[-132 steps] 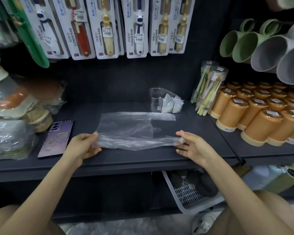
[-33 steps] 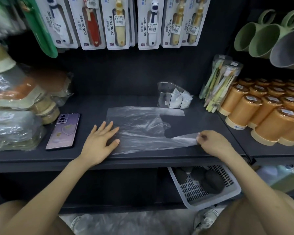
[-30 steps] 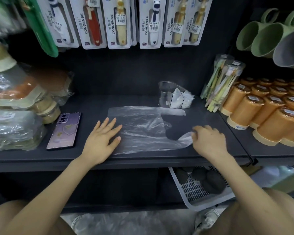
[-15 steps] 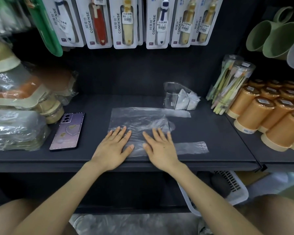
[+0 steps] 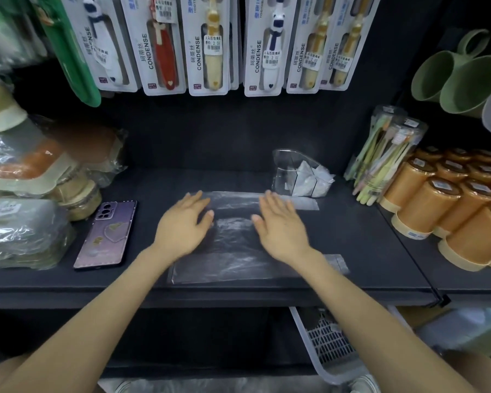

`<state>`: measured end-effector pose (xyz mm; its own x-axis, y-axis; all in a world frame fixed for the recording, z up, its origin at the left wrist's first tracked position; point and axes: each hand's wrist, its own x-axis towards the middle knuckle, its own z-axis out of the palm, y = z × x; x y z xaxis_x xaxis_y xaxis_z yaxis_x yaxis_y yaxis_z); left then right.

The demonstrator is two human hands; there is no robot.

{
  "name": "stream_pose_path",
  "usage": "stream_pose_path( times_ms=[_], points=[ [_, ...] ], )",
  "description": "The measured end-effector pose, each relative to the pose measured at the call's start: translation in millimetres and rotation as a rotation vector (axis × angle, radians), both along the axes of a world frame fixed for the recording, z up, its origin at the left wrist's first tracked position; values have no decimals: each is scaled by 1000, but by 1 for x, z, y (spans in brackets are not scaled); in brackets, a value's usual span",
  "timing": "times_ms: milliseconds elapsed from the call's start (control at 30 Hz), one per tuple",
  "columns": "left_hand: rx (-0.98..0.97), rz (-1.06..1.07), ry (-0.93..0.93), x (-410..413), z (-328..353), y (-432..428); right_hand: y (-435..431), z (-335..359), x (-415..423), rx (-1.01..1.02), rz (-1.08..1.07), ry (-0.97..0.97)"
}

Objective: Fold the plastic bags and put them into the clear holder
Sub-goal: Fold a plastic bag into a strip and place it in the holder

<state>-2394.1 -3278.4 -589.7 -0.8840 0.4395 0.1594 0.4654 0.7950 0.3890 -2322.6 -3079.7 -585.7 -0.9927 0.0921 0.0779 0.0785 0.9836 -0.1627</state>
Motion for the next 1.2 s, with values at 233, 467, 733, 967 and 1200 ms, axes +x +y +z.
stream_pose_path(
  times_ms=[233,467,733,967,1200],
  points=[
    [-349,10,-74,-51,-36,23,-38,-29,-80,75,72,-92],
    [-318,20,-110,-54,-42,22,22,-37,-60,48,-50,-163],
    [-97,-126,-18,-19,-23,2,-32,-22,5,-65,164,76],
    [-272,-179,-56,22,-47,-9,-4,-39,36,-23,57,-120],
    [-236,-164,-161,22,-38,-6,28,-32,73,-54,154,197]
  ],
)
